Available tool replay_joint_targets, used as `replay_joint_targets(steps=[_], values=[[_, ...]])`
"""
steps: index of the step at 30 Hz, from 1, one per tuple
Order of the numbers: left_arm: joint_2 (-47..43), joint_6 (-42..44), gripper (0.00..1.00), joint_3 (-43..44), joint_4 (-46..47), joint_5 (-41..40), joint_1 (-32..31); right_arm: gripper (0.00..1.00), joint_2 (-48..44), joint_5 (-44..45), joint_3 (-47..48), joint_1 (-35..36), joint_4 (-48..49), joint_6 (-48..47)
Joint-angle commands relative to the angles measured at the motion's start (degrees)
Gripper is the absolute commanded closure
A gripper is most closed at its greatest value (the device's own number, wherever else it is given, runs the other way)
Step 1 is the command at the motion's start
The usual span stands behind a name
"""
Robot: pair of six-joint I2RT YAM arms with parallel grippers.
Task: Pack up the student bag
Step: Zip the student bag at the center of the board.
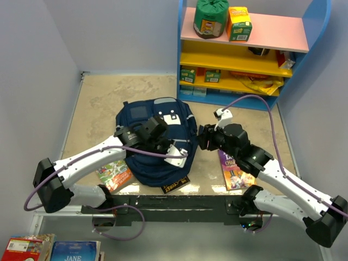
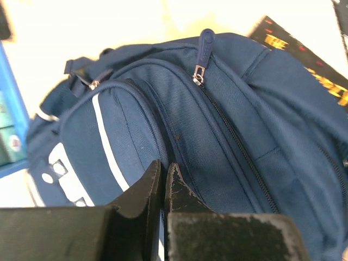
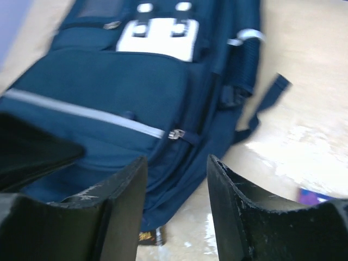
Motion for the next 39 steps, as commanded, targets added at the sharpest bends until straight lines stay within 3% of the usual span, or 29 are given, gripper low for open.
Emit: replay_joint_targets(steps=[1, 5, 10, 15, 28, 39], values=[[-6.3, 1.9, 1.00, -4.1, 3.7, 3.0, -0.3, 0.48, -2.6, -13.7, -3.4, 0.2, 4.6, -2.6], [-9.0, -1.3, 1.00, -5.9, 7.2, 0.8, -0.3, 0.46, -4.0, -16.3, -6.2, 2.8, 7.6, -1.4], [-11.3, -10.2, 1.00, -7.5, 16.0, 0.3, 3.7, 0.48, -0.9, -10.7, -8.4, 10.4, 12.5, -0.3], [-13.8, -13.1, 1.00, -10.0, 16.5, 1.4, 5.0, 0.50, 2.5, -10.4, -7.3, 11.4, 14.2, -2.4], [-16.0, -13.1, 1.00, -11.7, 17.6, 2.5, 6.9, 0.53, 8.6, -10.8, -6.6, 12.0, 16.5, -5.2], [-17.1, -12.4, 1.00, -12.0, 18.4, 3.1, 9.4, 0.45, 9.5, -12.9, -8.5, 12.2, 18.6, -5.3]])
